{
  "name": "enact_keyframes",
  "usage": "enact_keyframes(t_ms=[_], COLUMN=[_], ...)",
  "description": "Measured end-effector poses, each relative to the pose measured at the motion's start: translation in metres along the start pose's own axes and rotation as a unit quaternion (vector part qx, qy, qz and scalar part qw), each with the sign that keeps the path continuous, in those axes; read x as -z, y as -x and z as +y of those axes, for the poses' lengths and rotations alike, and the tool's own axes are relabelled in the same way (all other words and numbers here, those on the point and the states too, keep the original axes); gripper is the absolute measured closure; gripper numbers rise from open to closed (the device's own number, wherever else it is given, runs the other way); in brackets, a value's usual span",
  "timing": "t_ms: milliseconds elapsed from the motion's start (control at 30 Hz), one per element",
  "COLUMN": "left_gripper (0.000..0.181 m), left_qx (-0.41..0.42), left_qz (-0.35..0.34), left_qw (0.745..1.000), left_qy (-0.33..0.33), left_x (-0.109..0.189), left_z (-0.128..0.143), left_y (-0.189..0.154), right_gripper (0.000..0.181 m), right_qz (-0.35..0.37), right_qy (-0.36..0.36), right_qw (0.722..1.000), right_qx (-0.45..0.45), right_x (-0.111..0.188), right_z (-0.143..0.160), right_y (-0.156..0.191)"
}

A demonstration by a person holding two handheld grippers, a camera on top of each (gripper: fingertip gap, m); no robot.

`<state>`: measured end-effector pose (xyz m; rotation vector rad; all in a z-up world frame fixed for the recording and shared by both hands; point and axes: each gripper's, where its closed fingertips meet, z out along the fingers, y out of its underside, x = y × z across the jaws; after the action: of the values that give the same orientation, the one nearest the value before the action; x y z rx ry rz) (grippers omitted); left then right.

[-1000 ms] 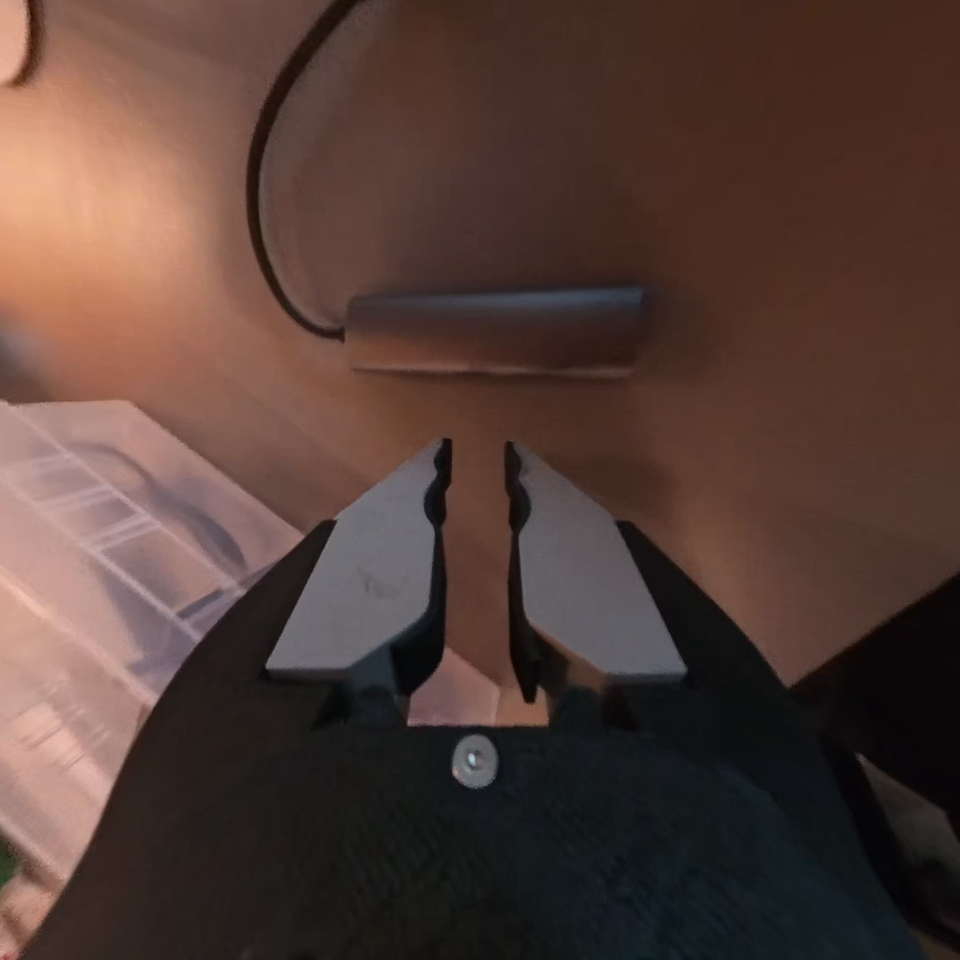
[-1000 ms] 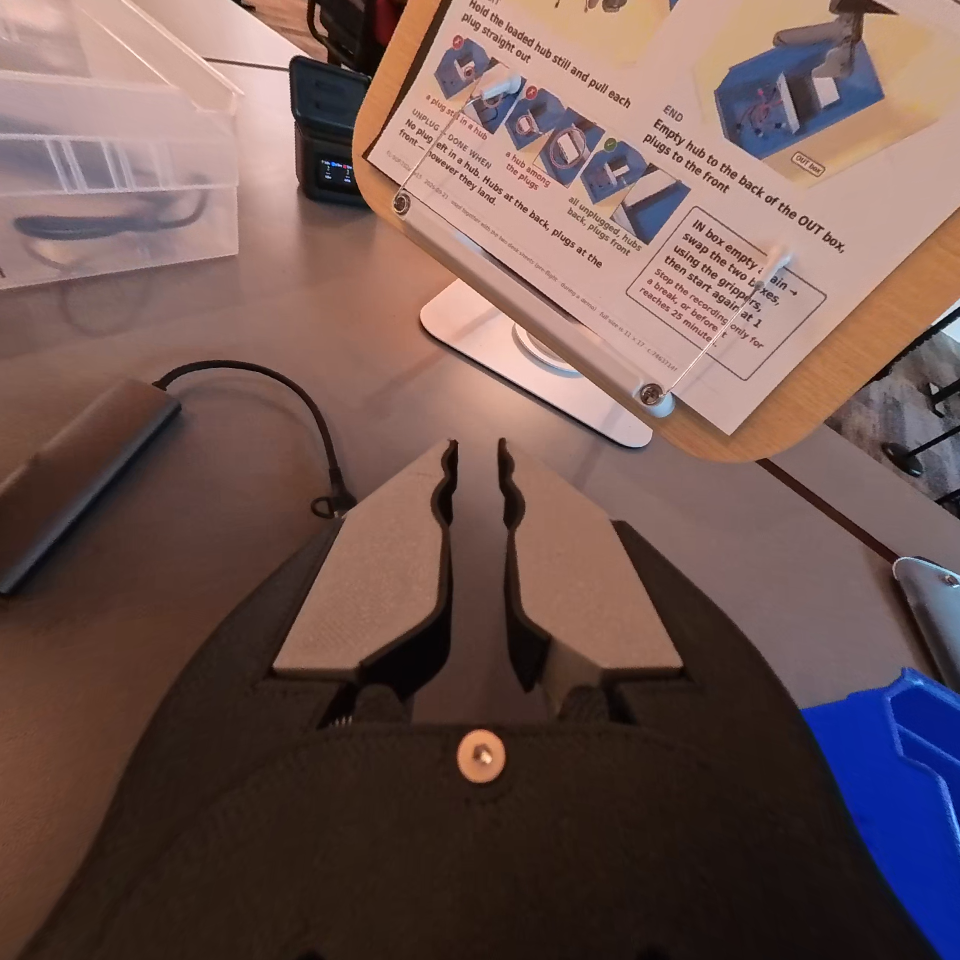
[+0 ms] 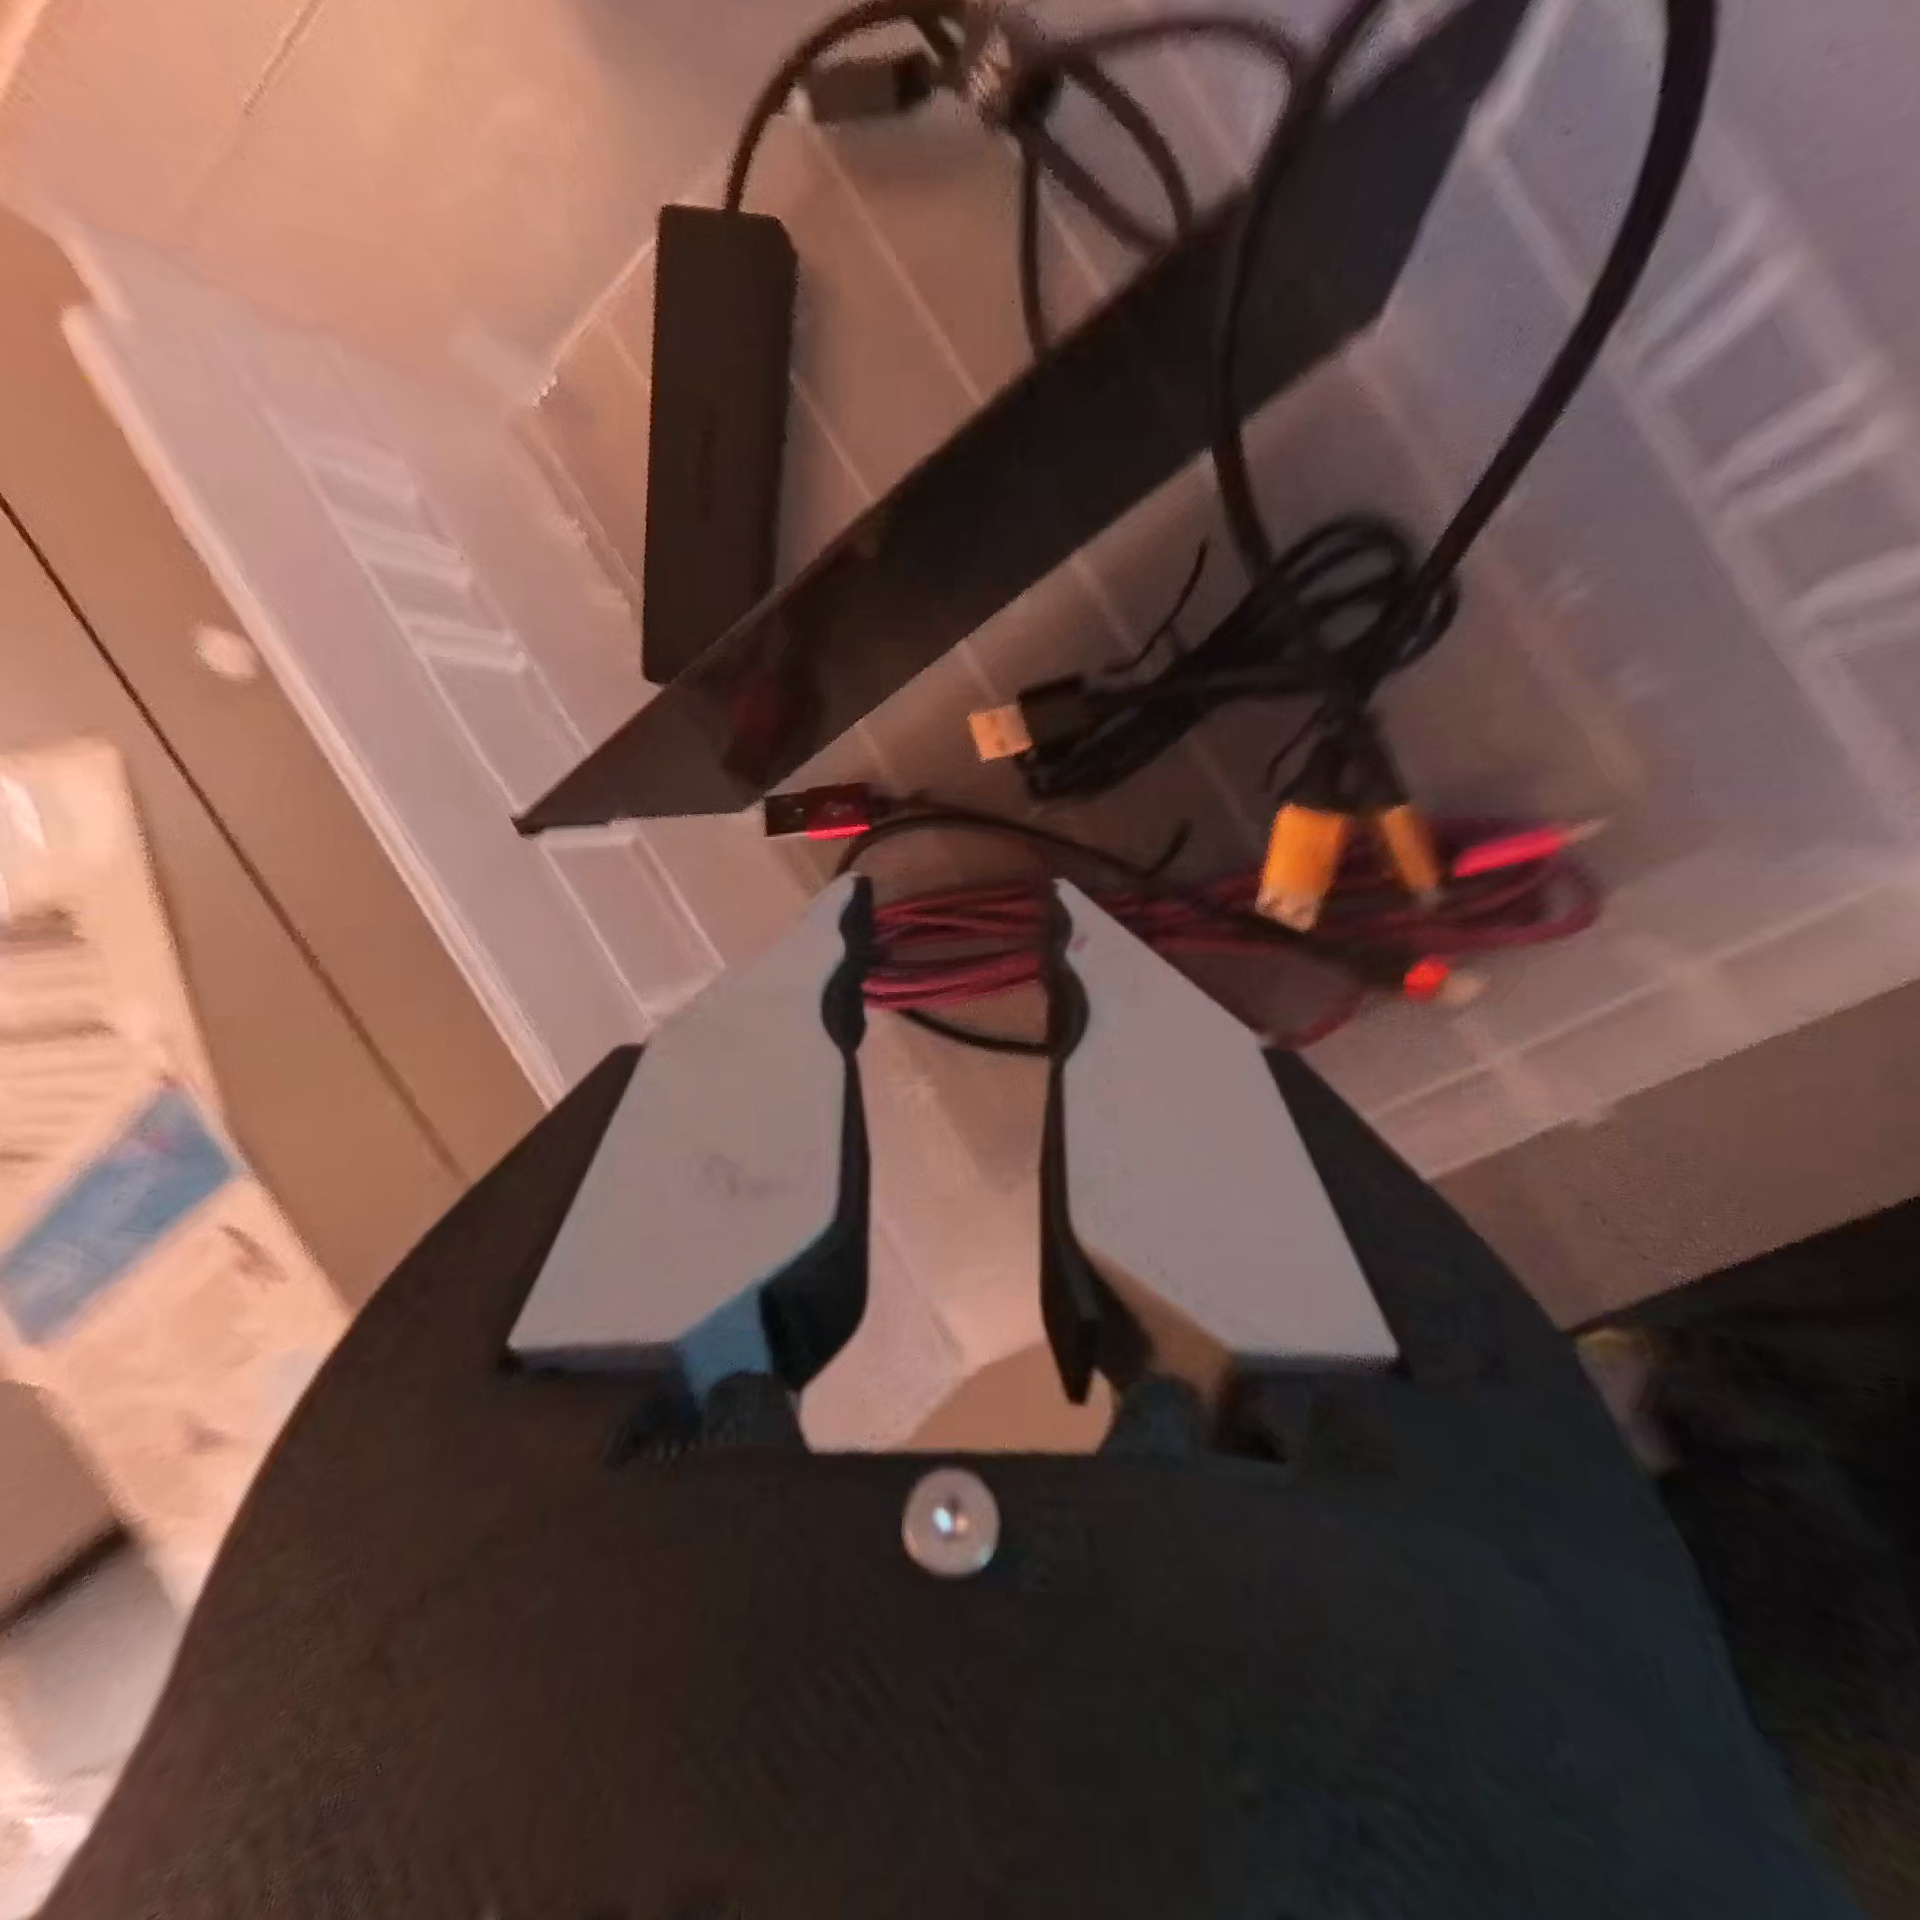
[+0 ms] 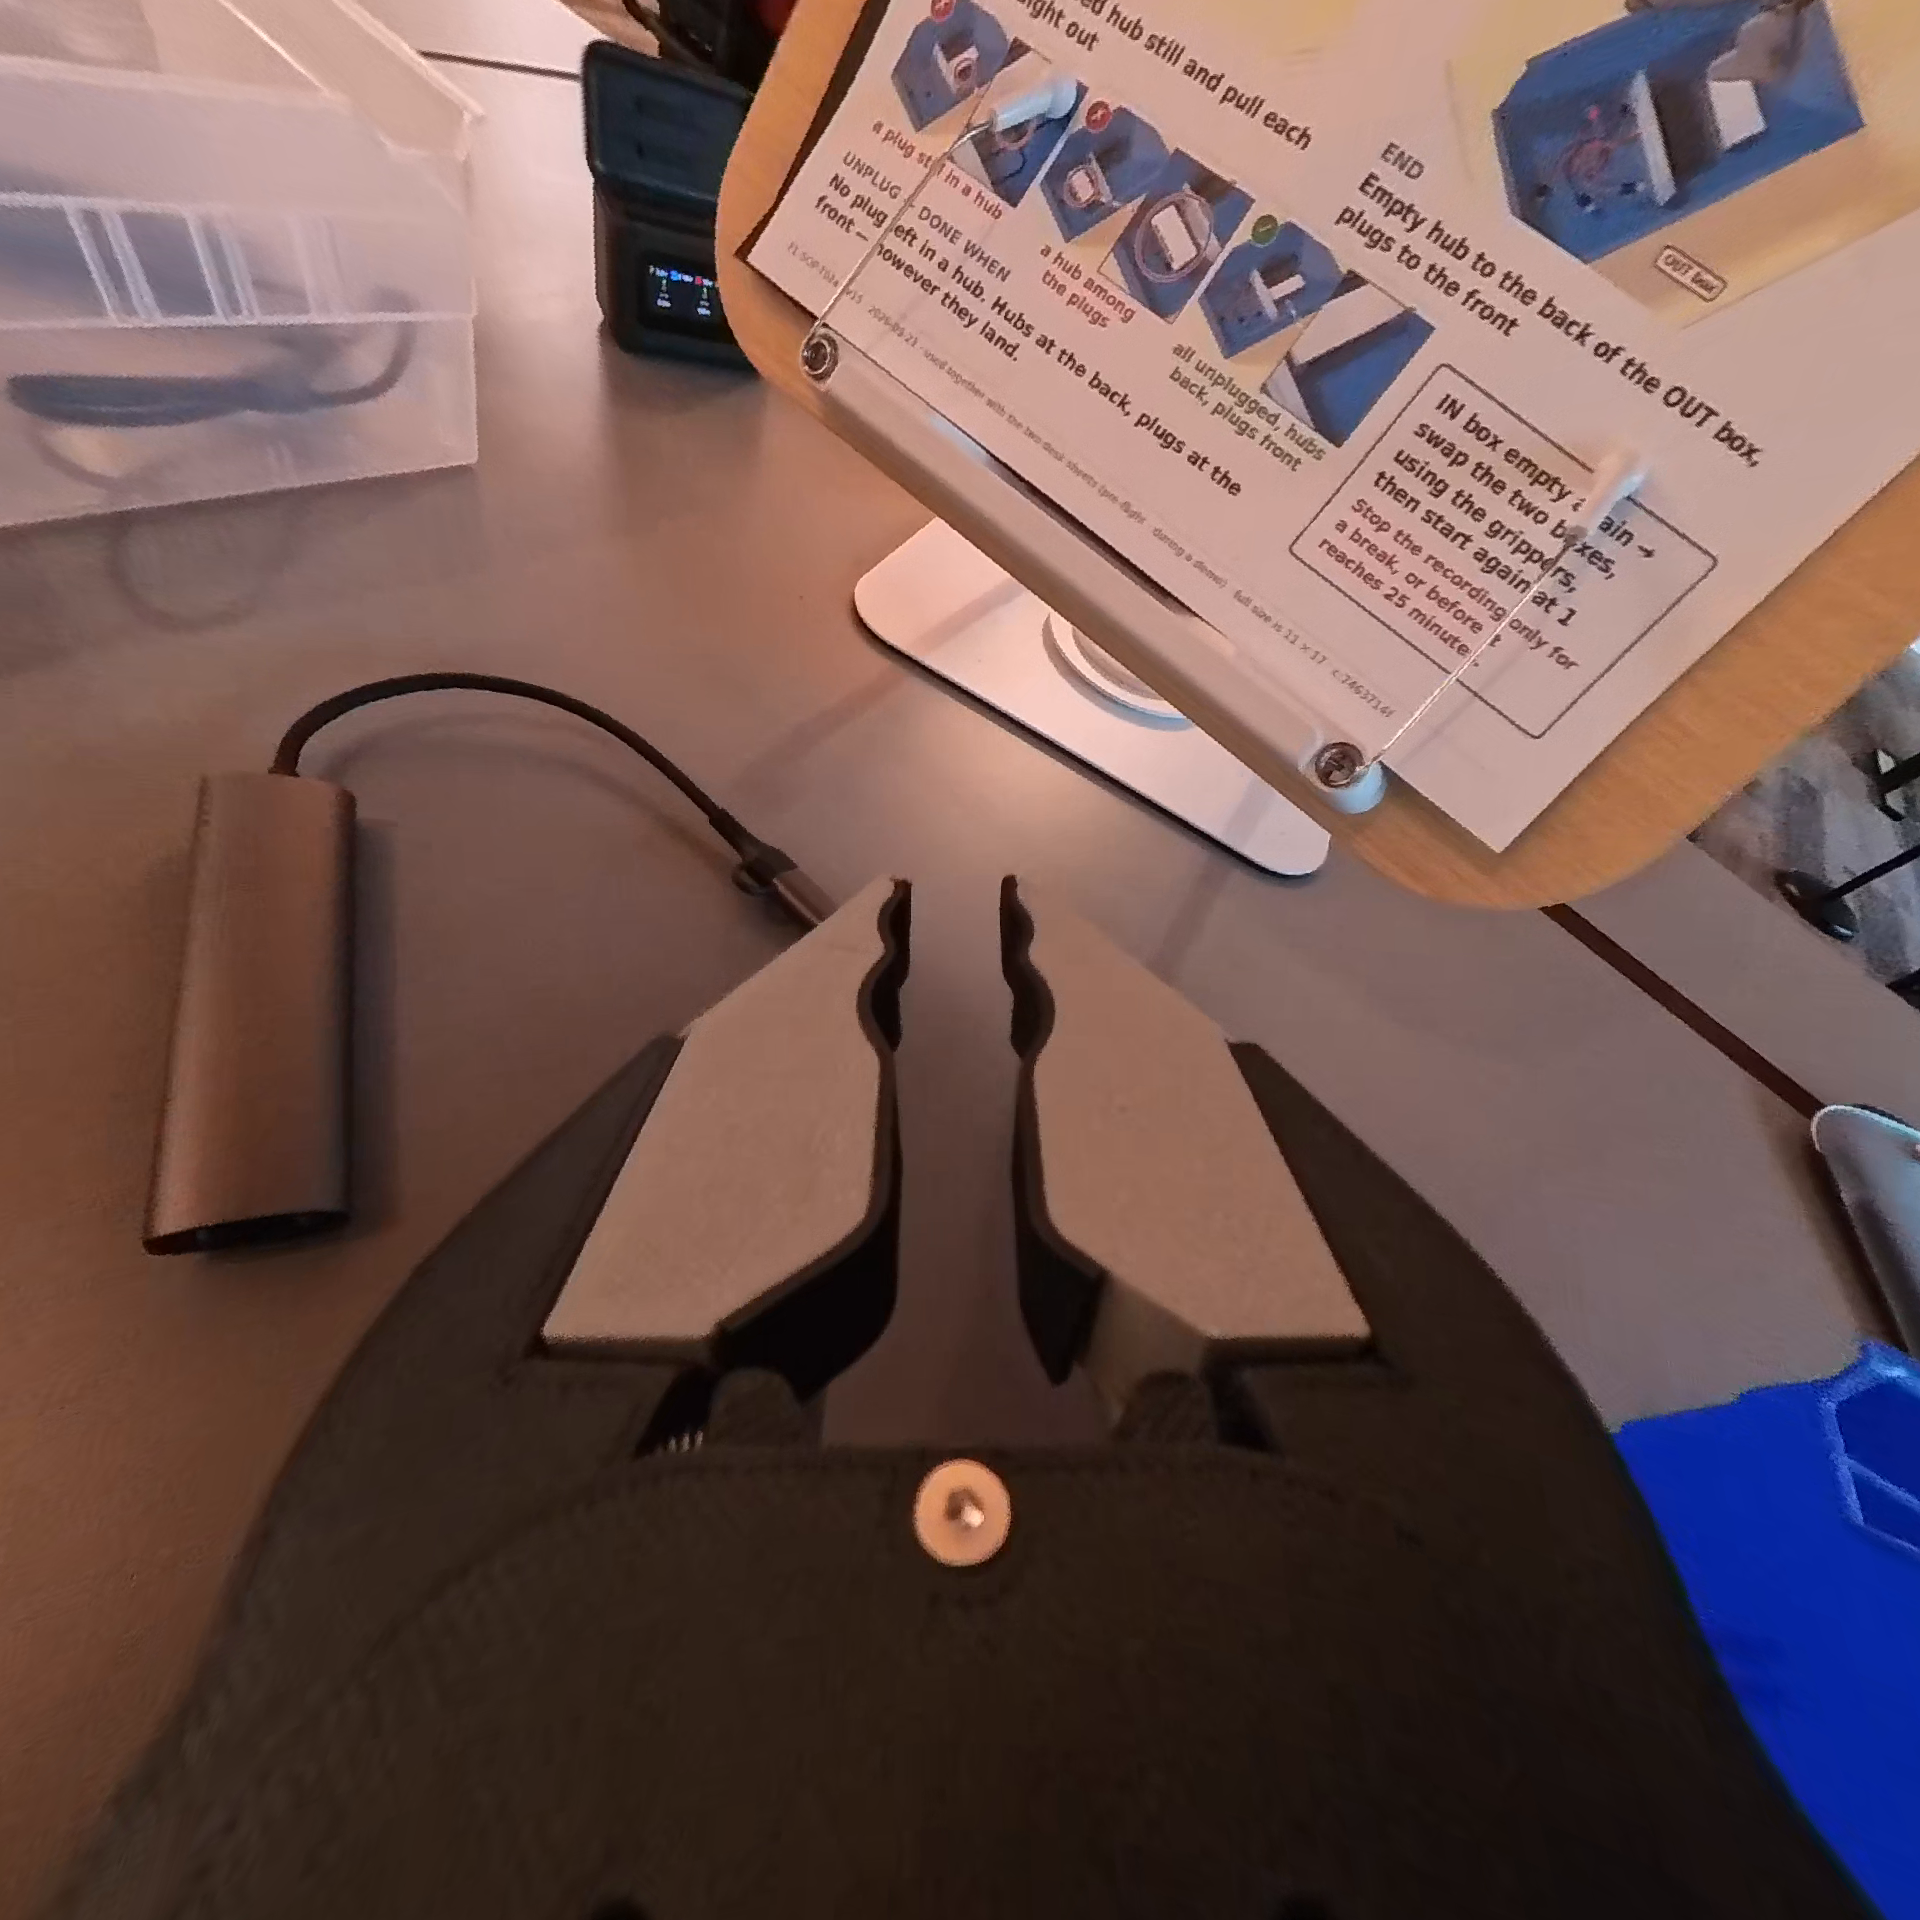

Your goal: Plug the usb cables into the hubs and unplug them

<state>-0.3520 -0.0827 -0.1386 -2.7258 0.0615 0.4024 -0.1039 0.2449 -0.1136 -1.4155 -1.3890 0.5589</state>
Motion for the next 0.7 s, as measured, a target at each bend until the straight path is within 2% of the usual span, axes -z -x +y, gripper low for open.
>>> enact_keyframes(t_ms=[33, 133, 200, 233, 333, 400, 567, 700], left_gripper=[0.152, 0.147, 0.163, 0.161, 0.151, 0.16, 0.17, 0.166], left_qx=[-0.053, -0.193, -0.272, -0.29, -0.298, -0.313, -0.347, -0.342], left_qz=[0.0, 0.064, 0.058, 0.063, 0.08, 0.062, 0.036, 0.027], left_qw=[0.999, 0.978, 0.958, 0.95, 0.935, 0.928, 0.915, 0.919], left_qy=[0.011, 0.054, 0.078, 0.101, 0.172, 0.192, 0.203, 0.196], left_x=[-0.003, -0.008, -0.014, -0.019, -0.031, -0.038, -0.037, -0.019], left_z=[0.006, 0.023, 0.03, 0.035, 0.053, 0.056, 0.055, 0.049], left_y=[0.0, -0.02, -0.018, -0.017, -0.016, -0.009, -0.003, -0.001], right_gripper=[0.168, 0.168, 0.168, 0.168, 0.168, 0.168, 0.168, 0.168], right_qz=[0.001, 0.001, 0.001, 0.002, 0.003, 0.003, 0.001, 0.001], right_qy=[0.002, 0.004, 0.007, 0.007, 0.006, 0.004, 0.001, -0.002], right_qw=[1.0, 1.0, 1.0, 1.0, 1.0, 1.0, 1.0, 1.0], right_qx=[0.004, 0.006, 0.005, 0.005, 0.003, 0.002, 0.005, 0.006], right_x=[0.0, -0.001, -0.002, -0.002, -0.002, -0.001, 0.0, 0.001], right_z=[0.0, 0.002, 0.003, 0.003, 0.003, 0.002, 0.0, -0.002], right_y=[0.001, 0.001, 0.001, 0.001, -0.001, -0.001, 0.0, 0.001])
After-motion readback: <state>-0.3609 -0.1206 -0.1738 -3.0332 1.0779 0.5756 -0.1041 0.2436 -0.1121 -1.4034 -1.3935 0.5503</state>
